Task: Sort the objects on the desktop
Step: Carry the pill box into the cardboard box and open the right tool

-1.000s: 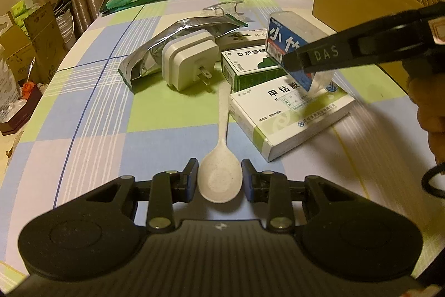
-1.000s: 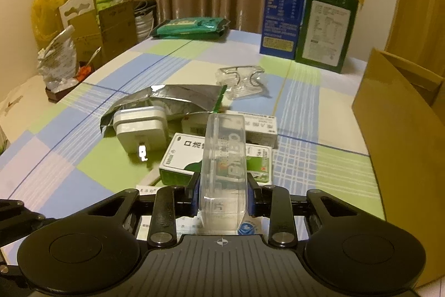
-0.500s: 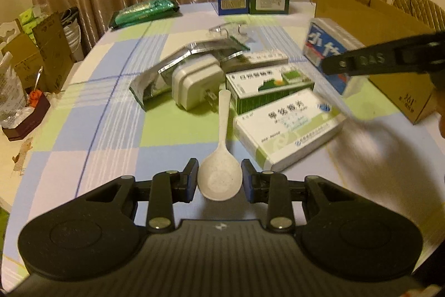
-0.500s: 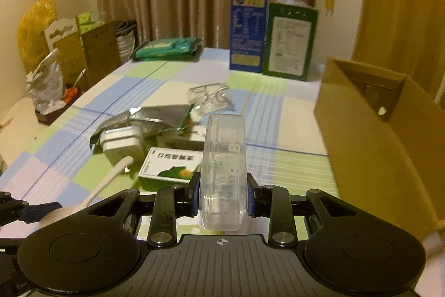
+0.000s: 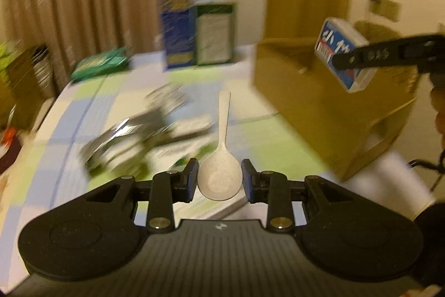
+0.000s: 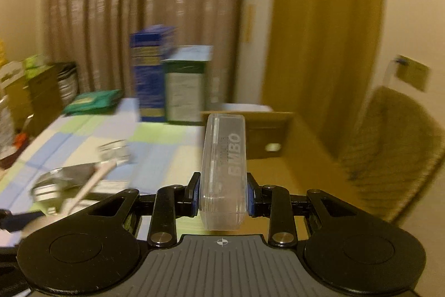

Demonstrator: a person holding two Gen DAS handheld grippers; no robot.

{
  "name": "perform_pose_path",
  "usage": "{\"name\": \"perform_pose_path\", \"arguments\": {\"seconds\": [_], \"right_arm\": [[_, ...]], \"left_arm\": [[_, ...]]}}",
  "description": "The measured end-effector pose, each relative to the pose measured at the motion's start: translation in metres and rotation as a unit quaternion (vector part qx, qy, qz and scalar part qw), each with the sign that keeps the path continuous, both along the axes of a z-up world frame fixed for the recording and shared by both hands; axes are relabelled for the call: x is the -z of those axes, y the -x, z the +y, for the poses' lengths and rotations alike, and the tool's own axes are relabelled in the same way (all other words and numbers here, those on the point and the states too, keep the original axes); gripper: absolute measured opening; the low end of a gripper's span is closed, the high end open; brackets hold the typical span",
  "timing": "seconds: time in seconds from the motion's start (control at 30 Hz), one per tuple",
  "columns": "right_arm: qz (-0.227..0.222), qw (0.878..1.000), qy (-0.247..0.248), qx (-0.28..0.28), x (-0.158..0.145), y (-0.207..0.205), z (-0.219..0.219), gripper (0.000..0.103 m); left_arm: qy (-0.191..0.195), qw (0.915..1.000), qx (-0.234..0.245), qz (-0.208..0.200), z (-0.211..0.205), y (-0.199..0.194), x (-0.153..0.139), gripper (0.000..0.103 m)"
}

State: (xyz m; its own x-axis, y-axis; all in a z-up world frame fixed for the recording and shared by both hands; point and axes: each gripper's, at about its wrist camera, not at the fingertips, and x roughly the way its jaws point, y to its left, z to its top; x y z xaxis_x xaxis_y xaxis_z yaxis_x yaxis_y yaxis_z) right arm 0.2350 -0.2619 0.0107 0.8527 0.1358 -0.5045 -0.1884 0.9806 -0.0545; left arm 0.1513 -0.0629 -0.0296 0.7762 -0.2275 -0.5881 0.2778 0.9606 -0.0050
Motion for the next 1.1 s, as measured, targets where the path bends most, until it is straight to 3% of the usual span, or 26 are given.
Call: {"name": "perform_pose_path", "arguments": {"seconds": [0.23,0.5,0.9,1.0,1.1], "right_arm": [[0.026,0.999,-0.003,0.045,0.012,-0.019,-0.070,0.028],[0.054,0.997,-0.009,0.057,0.032,-0.040,-0.099,0.028],[0.073,0.995,-0.011,0.064,0.057,-0.058,-0.110,0.028],[0.075,0.995,-0.013,0.064,0.058,-0.056,-0.110,0.028],[0.076,0.995,-0.015,0.062,0.059,-0.057,-0.109,0.028]], "left_arm": [[0.020,0.9962,0.081,-0.027,-0.102,-0.027,-0.031,0.028],[0.025,0.9916,0.127,-0.010,-0.173,-0.069,-0.020,0.028],[0.018,0.9899,0.141,0.000,-0.194,-0.104,0.005,0.028],[0.018,0.9907,0.135,0.006,-0.192,-0.107,0.006,0.042],[0.027,0.9915,0.127,0.006,-0.182,-0.104,0.004,0.047]]}}
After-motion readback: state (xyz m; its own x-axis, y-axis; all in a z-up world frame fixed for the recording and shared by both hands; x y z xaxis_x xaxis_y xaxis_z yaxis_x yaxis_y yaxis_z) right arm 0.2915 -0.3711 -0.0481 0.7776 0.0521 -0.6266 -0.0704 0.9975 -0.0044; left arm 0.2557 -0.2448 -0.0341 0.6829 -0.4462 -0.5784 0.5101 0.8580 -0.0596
